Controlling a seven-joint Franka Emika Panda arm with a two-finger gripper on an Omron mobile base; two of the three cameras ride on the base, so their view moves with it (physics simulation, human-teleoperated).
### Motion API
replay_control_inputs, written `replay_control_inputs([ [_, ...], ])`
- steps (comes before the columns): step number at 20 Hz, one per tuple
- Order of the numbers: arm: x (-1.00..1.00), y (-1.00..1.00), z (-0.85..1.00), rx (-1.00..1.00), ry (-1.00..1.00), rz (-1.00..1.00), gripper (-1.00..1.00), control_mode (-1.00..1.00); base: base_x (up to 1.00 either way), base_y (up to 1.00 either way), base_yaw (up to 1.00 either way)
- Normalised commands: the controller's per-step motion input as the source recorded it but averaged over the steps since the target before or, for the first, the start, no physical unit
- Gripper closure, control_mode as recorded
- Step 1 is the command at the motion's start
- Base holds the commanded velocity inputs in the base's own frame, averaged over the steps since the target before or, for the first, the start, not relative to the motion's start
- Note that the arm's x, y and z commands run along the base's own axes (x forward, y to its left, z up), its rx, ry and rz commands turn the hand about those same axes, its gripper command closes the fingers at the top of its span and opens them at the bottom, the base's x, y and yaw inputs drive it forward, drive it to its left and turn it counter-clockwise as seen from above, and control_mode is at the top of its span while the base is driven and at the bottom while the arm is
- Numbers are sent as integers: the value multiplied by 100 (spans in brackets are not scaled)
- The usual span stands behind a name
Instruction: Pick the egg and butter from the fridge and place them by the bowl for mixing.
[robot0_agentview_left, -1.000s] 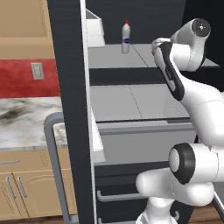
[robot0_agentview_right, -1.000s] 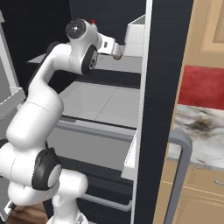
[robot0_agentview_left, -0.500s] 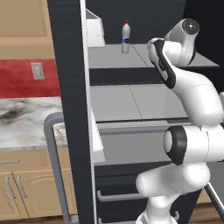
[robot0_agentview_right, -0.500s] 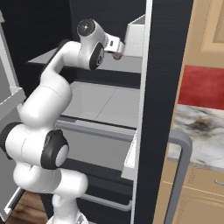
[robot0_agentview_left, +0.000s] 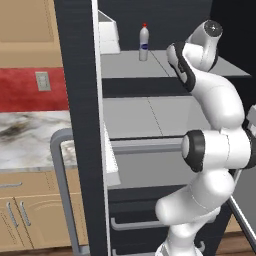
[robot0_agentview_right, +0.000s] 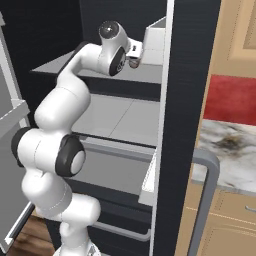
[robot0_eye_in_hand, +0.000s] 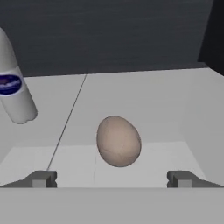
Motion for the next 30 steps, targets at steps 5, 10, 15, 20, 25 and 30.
replay_control_inputs([
  [5, 24, -4, -10, 0, 0, 0, -100, -100, 0, 0, 0],
  [10, 24, -8, -5, 0, 0, 0, -100, -100, 0, 0, 0],
  [15, 9, -7, -8, 0, 0, 0, -100, -100, 0, 0, 0],
  [20, 5, -2, -12, 0, 2, 0, -100, -100, 0, 0, 0],
  [25, 20, 0, -10, 0, 3, 0, -100, -100, 0, 0, 0],
  [30, 26, -1, -5, 0, 4, 0, -100, -100, 0, 0, 0],
])
